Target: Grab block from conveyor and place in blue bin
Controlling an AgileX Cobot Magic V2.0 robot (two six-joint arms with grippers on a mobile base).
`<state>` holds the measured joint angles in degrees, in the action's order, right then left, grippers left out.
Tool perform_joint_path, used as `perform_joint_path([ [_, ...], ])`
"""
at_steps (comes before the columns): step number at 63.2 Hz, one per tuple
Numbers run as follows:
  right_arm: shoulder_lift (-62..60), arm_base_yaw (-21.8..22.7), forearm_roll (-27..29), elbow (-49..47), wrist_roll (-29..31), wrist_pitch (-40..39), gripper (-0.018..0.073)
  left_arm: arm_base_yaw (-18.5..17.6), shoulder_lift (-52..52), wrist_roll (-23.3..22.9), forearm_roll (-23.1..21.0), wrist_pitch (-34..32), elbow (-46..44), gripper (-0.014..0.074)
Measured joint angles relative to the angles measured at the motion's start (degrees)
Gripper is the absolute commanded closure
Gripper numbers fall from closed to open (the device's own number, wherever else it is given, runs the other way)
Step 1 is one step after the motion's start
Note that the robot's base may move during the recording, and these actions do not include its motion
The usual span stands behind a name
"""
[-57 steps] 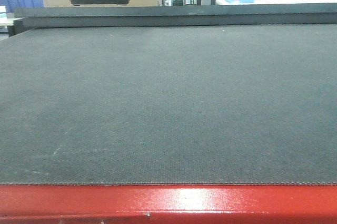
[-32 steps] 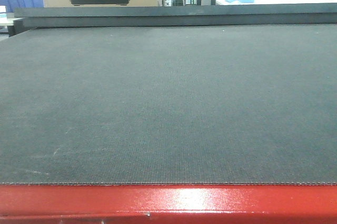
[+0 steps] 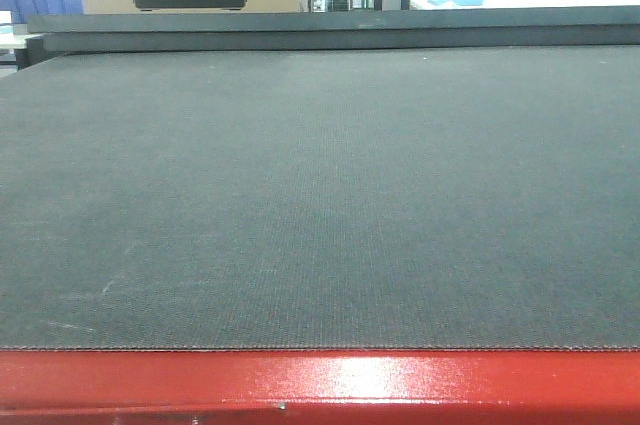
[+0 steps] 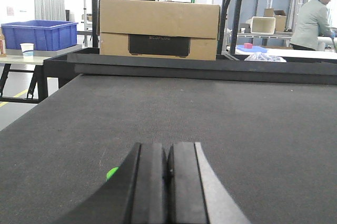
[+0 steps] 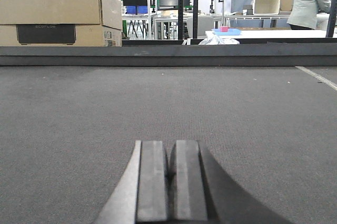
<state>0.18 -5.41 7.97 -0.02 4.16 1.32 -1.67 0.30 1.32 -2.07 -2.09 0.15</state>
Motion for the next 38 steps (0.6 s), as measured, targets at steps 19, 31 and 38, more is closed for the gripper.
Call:
perform_joint_path([
  [19,0.0,0.0,0.5,0.0,0.0,-13.7,0.0727,0.0,0.0,0.0,-0.5,-6.4,-0.2,0.0707],
  [31,-0.2,0.0,2.5,-5.9,0.0,-17.9,0.0727,0.0,-0.1,0.4,-0.7,-6.0,-7.3,0.0707],
  [38,1.6,0.0,2.7,-13.5,1.0,-17.5,0.0727,0.0,2.1,2.2,-0.7,-6.1,-13.5,0.0707],
])
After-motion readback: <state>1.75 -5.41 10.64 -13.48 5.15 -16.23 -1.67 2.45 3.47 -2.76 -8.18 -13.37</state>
